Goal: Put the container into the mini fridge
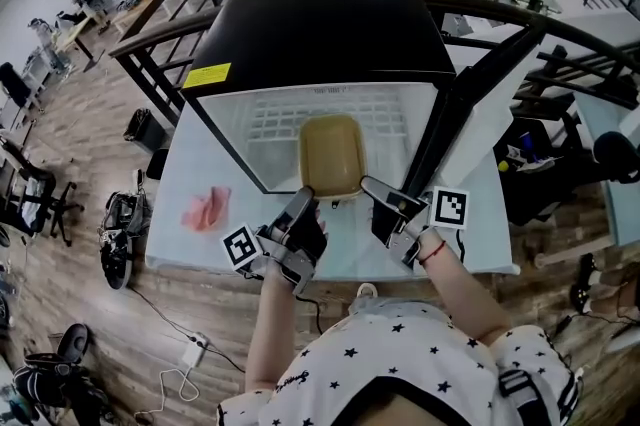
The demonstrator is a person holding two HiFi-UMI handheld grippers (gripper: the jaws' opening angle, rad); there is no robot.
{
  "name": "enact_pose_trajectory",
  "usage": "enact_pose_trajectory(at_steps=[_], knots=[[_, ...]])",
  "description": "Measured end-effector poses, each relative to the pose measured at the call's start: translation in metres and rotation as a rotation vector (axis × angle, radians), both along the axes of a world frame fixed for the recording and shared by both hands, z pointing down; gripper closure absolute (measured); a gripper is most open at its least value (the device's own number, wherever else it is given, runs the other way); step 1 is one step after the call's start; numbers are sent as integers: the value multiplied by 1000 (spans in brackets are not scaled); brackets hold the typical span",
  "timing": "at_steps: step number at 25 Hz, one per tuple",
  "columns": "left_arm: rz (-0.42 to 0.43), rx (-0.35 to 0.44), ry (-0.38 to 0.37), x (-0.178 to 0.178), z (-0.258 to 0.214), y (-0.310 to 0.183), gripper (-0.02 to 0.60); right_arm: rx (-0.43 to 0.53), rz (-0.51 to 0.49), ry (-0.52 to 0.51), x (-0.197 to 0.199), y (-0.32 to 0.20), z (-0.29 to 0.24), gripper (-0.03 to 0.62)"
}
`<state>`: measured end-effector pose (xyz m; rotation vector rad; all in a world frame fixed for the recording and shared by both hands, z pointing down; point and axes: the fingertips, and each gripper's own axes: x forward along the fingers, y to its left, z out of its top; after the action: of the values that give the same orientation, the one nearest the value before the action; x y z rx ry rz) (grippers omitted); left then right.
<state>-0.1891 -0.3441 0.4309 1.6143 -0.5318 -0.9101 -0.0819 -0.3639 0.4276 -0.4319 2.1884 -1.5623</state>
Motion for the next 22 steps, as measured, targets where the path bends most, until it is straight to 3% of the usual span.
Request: enact_pose_trajectory(at_steps=[22], knots=[[-83, -29, 1, -6, 5, -62, 373, -17, 202, -26, 1, -56, 4, 378]])
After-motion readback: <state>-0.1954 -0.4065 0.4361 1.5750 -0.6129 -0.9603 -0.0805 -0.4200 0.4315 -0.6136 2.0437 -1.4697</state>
